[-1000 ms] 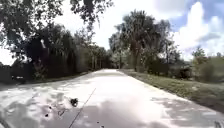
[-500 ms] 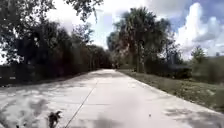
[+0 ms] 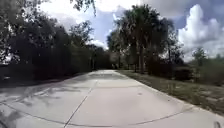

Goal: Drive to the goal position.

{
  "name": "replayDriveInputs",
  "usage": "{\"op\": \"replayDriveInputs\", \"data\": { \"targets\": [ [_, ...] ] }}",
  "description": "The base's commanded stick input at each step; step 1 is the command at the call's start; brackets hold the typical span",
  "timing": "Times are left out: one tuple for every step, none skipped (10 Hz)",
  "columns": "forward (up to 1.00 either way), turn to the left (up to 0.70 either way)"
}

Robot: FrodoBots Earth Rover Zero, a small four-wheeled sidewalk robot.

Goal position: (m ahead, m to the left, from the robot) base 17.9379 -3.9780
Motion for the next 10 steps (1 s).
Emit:
{"op": "replayDriveInputs", "data": {
  "targets": [
    [1.0, 0.27],
    [1.0, 0.27],
    [1.0, 0.04],
    [1.0, 0.0],
    [1.0, 0.0],
    [1.0, 0.0],
    [1.0, 0.0],
    [1.0, 0.0],
    [1.0, 0.0],
    [1.0, 0.0]
  ]
}}
